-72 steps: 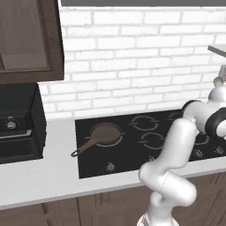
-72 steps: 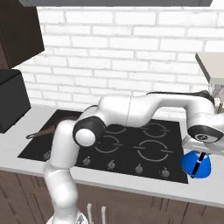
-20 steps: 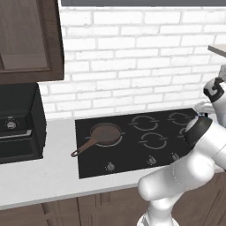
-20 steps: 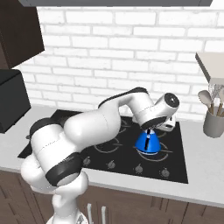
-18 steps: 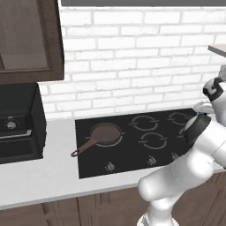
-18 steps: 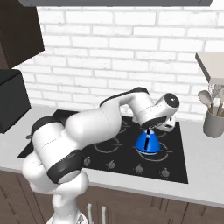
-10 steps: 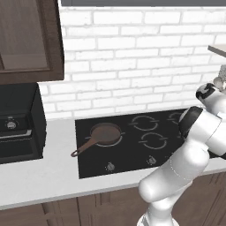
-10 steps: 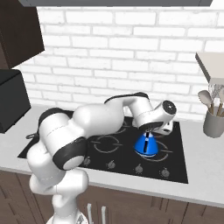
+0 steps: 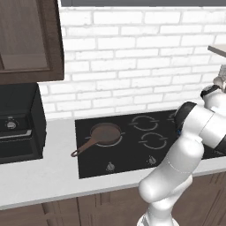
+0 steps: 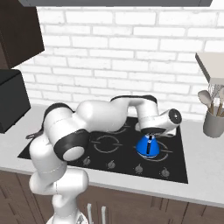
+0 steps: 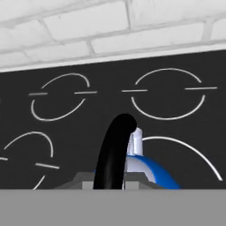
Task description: Pick the kettle from the counter and place it on a stove burner. Then turn the burner on.
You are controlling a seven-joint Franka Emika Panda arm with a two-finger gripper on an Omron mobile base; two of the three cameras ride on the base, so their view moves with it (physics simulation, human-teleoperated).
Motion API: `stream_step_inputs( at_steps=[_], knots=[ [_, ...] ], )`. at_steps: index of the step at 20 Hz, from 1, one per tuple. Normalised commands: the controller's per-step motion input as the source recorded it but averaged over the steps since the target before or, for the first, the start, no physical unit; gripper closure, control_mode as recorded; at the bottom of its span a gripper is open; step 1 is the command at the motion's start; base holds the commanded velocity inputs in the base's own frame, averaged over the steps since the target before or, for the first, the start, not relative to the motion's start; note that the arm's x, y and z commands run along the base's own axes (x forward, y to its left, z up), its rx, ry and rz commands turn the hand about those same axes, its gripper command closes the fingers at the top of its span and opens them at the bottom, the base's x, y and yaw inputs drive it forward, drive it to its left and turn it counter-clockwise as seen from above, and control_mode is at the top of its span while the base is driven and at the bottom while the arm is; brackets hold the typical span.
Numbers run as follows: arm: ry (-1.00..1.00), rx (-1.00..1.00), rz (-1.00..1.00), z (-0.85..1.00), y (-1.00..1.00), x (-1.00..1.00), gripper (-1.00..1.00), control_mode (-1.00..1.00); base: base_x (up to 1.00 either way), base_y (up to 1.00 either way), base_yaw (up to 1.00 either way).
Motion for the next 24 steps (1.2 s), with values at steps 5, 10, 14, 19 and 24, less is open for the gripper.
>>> stream_step_inputs(
  at_steps=[5, 10, 14, 19, 24],
  knots=[
    [-0.06, 0.00, 0.07, 0.02, 0.00, 0.00, 1.00, -1.00, 0.00, 0.00, 0.00],
    [-0.04, -0.01, 0.02, 0.08, -0.02, 0.00, 1.00, -1.00, 0.00, 0.00, 0.00],
    [-0.09, -0.03, 0.00, 0.04, -0.06, 0.00, 1.00, -1.00, 0.00, 0.00, 0.00],
    [-0.13, -0.01, 0.00, 0.00, -0.02, 0.00, 1.00, -1.00, 0.00, 0.00, 0.00],
    [-0.05, -0.04, 0.00, 0.00, -0.02, 0.00, 1.00, -1.00, 0.00, 0.00, 0.00]
  ],
)
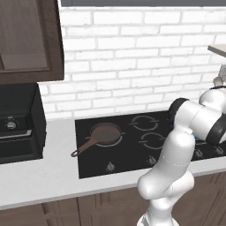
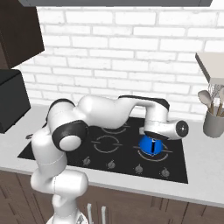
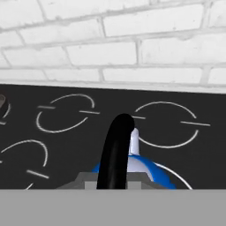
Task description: Pick the kettle from the counter and place it on a stove burner. Then turn the burner on.
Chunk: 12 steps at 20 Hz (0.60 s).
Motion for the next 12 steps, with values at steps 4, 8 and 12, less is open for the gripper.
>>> stream_step_inputs(
  at_steps=[4, 8, 12],
  knots=[
    [0.00, -0.09, 0.00, 0.00, -0.16, 0.00, 1.00, -1.00, 0.00, 0.00, 0.00],
    [0.00, -0.04, 0.00, 0.00, -0.09, 0.00, 1.00, -1.00, 0.00, 0.00, 0.00],
    [0.00, 0.00, 0.00, -0.08, 0.00, 0.00, 1.00, -1.00, 0.00, 0.00, 0.00]
  ],
)
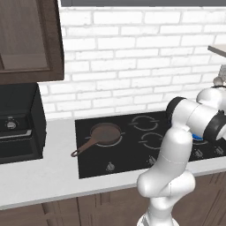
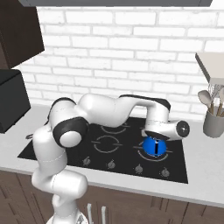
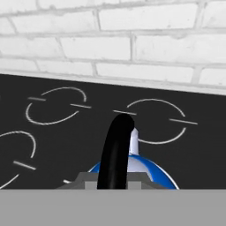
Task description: Pick the kettle from the counter and place it on a stove burner. Then turn the burner on.
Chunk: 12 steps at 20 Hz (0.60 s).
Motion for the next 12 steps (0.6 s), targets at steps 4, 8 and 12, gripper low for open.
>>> stream_step_inputs(
  at_steps=[4, 8, 12],
  knots=[
    [0.00, 0.00, 0.00, -0.18, 0.00, 0.00, 1.00, -1.00, 0.00, 0.00, 0.00],
    [0.00, 0.00, 0.00, -0.27, 0.00, 0.01, 1.00, -1.00, 0.00, 0.00, 0.00],
    [0.00, -0.01, 0.00, -0.29, 0.00, 0.00, 1.00, -1.00, 0.00, 0.00, 0.00]
  ],
)
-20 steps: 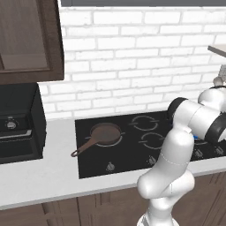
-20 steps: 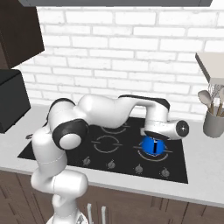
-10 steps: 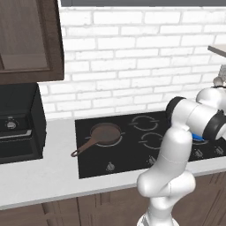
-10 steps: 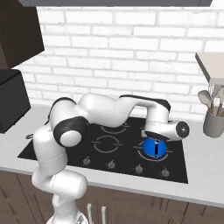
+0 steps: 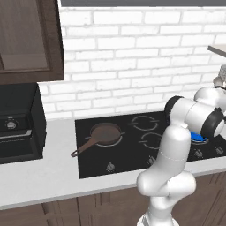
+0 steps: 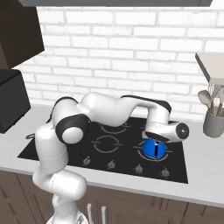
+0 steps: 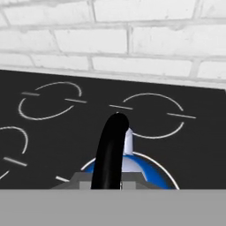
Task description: Pick the kettle from the counter and place it on a stove burner. Then turn the burner on.
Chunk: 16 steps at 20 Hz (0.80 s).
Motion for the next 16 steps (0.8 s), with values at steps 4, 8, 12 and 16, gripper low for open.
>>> stream_step_inputs(
  at_steps=[4, 8, 12, 16],
  knots=[
    [-0.04, 0.00, 0.00, -0.04, 0.01, 0.03, 1.00, -1.00, 0.00, 0.00, 0.00],
    [-0.09, 0.00, 0.00, 0.00, 0.02, 0.12, 1.00, -1.00, 0.00, 0.00, 0.00],
    [-0.01, 0.00, 0.00, 0.00, 0.02, 0.03, 1.00, -1.00, 0.00, 0.00, 0.00],
    [0.00, 0.00, 0.00, 0.00, 0.00, 0.00, -1.00, -1.00, 0.00, 0.00, 0.00]
  ],
)
